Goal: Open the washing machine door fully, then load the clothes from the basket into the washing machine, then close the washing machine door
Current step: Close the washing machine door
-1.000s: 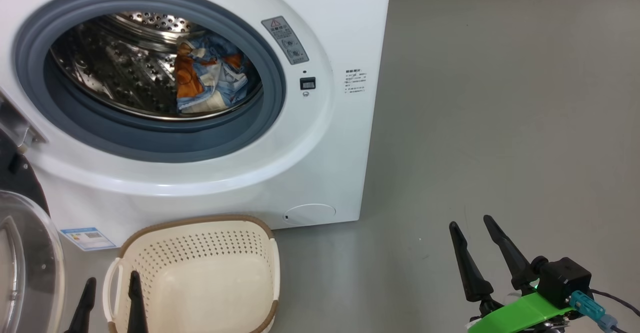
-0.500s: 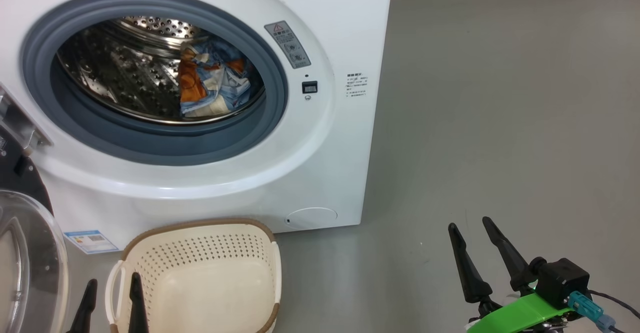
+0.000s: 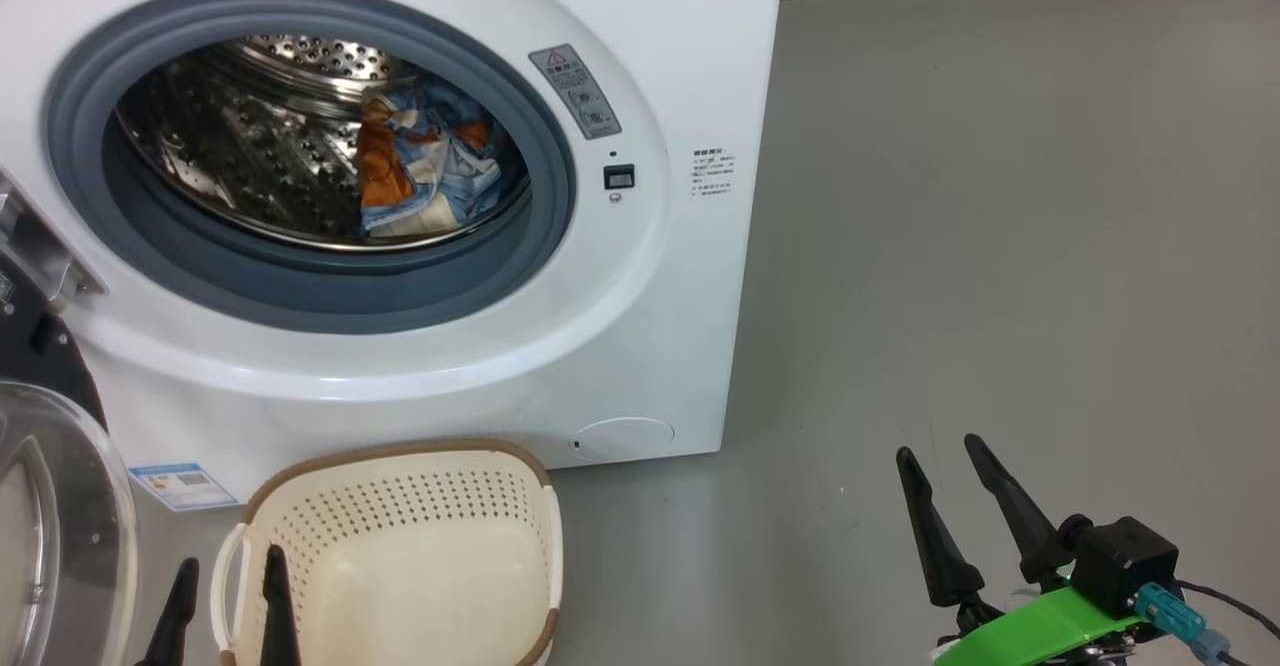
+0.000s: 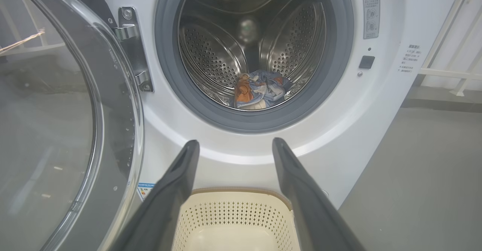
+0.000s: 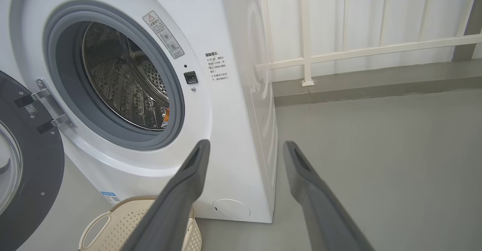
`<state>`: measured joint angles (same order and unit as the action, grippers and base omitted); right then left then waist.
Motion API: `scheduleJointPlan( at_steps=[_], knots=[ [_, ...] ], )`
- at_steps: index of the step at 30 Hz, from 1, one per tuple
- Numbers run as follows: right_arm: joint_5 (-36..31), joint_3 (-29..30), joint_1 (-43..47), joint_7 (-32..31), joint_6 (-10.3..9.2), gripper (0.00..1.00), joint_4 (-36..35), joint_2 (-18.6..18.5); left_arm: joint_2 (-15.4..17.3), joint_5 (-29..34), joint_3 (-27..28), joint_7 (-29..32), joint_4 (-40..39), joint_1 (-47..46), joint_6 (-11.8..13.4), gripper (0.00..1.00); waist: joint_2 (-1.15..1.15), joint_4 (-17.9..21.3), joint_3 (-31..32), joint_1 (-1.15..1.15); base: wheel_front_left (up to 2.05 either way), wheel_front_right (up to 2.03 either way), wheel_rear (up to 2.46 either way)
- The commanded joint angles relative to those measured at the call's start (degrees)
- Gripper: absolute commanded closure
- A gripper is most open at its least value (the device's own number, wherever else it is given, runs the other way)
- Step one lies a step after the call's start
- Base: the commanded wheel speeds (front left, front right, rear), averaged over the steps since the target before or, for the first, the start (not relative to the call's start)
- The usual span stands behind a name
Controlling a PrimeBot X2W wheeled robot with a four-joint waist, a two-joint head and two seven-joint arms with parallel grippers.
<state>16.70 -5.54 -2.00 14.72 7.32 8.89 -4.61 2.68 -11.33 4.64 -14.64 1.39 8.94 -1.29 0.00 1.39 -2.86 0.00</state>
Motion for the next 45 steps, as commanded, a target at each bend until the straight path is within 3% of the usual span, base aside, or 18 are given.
scheduleJointPlan(
  at_steps=[1, 23, 45],
  knots=[
    [-0.45, -1.53, -0.33, 0.28, 0.17, 0.0, -1.2, -0.13, 0.21, 0.07, 1.91, -0.36, -1.18, -2.47, -0.26, 0.0, 0.0, 0.04, 0.06, 0.0, 0.0, 0.0, 0.0],
    [-0.25, -1.83, 0.09, 0.28, 0.17, 0.0, -0.88, -0.3, 0.2, 0.32, 2.29, -0.36, -0.89, -2.67, -0.24, 0.0, 0.0, -0.22, 0.65, 0.0, -0.07, 0.07, 0.0],
    [-0.26, -1.15, -0.22, 0.28, 0.17, 0.0, -1.35, -0.13, 0.2, 0.2, 2.41, -0.36, -2.36, -3.99, -0.2, 0.0, 0.0, -0.25, -0.2, 0.0, -1.63, 1.63, 0.0]
  ],
)
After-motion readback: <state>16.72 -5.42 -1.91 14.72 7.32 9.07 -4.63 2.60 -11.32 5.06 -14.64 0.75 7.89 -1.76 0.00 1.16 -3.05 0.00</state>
